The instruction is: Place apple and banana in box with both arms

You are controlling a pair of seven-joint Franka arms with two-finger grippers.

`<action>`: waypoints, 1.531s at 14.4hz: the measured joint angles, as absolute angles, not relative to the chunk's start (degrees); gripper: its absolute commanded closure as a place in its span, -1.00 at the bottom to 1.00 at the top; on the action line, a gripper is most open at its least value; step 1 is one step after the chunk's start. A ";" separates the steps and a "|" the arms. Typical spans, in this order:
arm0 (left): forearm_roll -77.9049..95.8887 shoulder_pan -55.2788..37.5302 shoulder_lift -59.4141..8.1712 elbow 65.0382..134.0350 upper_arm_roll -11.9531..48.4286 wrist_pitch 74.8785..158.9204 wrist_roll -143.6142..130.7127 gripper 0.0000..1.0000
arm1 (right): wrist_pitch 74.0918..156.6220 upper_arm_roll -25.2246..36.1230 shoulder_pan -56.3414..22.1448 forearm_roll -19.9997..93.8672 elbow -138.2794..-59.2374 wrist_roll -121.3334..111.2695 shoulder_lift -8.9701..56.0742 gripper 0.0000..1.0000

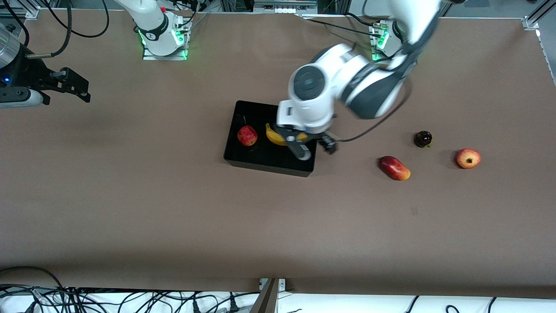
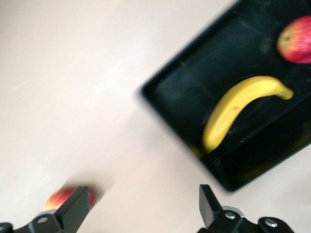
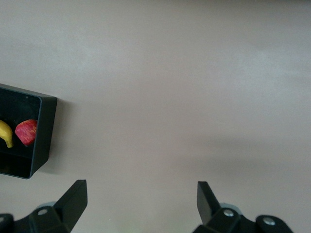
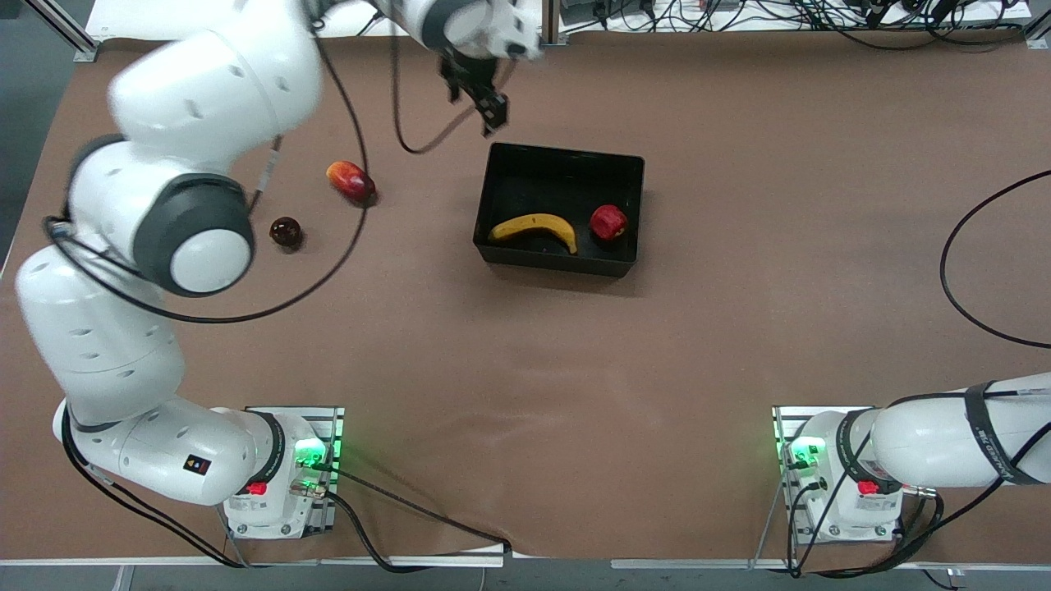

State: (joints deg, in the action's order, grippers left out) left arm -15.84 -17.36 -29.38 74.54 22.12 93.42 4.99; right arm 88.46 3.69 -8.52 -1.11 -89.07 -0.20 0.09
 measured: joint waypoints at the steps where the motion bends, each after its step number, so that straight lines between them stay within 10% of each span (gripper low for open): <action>1: -15.74 -14.75 -26.69 74.55 22.10 91.67 4.92 -1.00 | 88.46 3.67 -8.53 -1.10 -89.07 -0.20 0.09 -1.00; 8: -11.05 1.49 -17.88 75.03 20.35 86.58 -7.13 -1.00 | 88.46 3.31 -8.58 -1.10 -89.07 -0.20 0.09 -1.00; 14: 5.43 -1.52 -8.73 89.19 -0.41 101.64 -8.98 -1.00 | 88.45 2.81 -8.62 -1.09 -89.06 -0.18 0.08 -1.00; 22: 2.72 3.05 3.81 102.04 4.99 95.34 -9.81 -1.00 | 88.46 2.80 -8.62 -1.09 -89.06 -0.18 0.08 -1.00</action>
State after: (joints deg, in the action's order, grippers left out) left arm 2.72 3.05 3.81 102.04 4.99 95.34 -9.81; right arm 88.46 2.80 -8.62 -1.09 -89.06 -0.18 0.08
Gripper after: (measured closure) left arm 0.000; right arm 0.000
